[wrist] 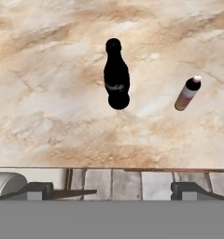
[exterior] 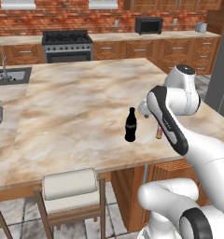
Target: Place the large bottle from the dining counter next to the other large bottle outside the sink, and place the small bottle from the dining counter next to the other small bottle inside the sink.
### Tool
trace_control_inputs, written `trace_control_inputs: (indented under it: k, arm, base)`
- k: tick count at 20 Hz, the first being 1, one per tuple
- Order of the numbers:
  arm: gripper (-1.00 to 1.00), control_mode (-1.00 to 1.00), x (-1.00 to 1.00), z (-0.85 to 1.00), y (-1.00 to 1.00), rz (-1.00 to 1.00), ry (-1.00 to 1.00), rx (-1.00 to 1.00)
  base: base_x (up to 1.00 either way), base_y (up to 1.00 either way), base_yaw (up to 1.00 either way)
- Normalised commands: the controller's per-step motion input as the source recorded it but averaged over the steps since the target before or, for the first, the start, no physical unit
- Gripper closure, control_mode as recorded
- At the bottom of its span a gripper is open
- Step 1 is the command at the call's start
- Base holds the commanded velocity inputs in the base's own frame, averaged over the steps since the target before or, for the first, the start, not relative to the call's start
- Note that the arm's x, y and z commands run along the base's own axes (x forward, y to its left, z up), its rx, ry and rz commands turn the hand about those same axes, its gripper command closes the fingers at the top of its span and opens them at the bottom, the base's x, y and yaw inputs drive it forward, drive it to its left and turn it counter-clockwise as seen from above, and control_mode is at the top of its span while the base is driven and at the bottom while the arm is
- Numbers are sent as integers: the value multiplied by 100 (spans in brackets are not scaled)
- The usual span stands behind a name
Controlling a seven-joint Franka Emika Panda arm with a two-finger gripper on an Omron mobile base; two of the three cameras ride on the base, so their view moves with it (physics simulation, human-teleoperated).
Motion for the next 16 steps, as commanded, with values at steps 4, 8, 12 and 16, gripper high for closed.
trace_control_inputs:
  k: [4, 8, 12, 16]
  arm:
    - [-100, -100, 0, -16, 1, 0, 0, 0]
    - [-100, -100, 8, -23, 3, 0, 0, 0]
    - [-100, -100, 9, -20, 1, 0, 0, 0]
    - [-100, -100, 11, -16, 3, 0, 0, 0]
  base:
    - [0, 0, 0]
    - [0, 0, 0]
    - [0, 0, 0]
    - [0, 0, 0]
